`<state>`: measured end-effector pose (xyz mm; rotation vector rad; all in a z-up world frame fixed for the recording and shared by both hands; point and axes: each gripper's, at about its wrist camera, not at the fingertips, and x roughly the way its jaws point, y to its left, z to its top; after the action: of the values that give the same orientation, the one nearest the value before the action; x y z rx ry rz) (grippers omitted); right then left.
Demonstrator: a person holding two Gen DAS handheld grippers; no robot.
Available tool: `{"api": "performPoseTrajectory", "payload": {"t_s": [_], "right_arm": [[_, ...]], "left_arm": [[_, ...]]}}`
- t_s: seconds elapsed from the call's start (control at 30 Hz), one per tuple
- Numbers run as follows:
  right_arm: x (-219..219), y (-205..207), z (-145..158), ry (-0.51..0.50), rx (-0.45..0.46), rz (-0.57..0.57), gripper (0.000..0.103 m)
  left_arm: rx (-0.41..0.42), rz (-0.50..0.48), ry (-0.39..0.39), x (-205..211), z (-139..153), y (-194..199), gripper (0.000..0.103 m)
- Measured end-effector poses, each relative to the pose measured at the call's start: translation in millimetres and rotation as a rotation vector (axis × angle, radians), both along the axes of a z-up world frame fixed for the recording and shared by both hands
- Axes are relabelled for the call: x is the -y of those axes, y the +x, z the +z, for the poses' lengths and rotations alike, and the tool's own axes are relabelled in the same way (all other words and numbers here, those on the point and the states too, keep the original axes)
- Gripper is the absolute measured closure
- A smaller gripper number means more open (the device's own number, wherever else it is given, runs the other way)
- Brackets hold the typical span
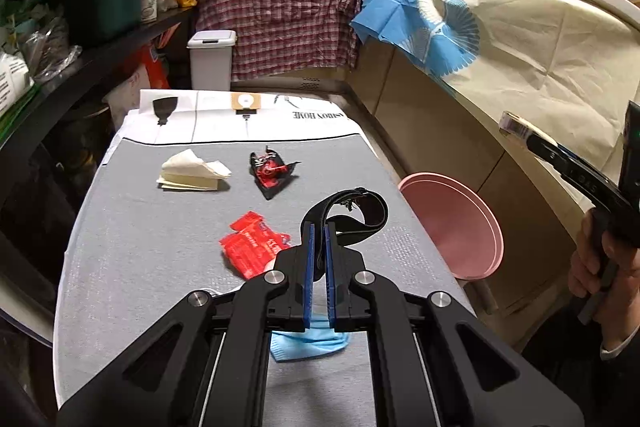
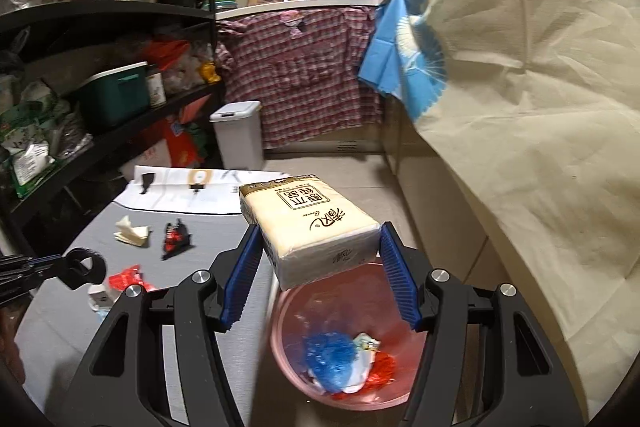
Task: Collect trash
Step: 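Carry the tissue pack and black strap over the pink bucket with both tools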
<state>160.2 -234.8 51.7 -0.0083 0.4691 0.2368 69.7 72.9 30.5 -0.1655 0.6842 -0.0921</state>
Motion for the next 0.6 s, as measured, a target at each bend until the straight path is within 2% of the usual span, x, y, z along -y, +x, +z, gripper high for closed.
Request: {"api": "performPoseTrajectory", "payload": {"t_s": [0.3, 0.6], "right_arm": [[17.3, 12.5, -4.6, 0.017, -0.022, -0.057, 0.043], [36.6, 28.2, -9.6, 0.051, -0.05, -0.115, 0.043]], "left_arm": [[0.0, -0.034, -0.004, 26.9, 3.9, 7.7, 0.098], [-0.005, -0.064, -0.027, 61.5, 3.6, 34.5, 0.098]]}}
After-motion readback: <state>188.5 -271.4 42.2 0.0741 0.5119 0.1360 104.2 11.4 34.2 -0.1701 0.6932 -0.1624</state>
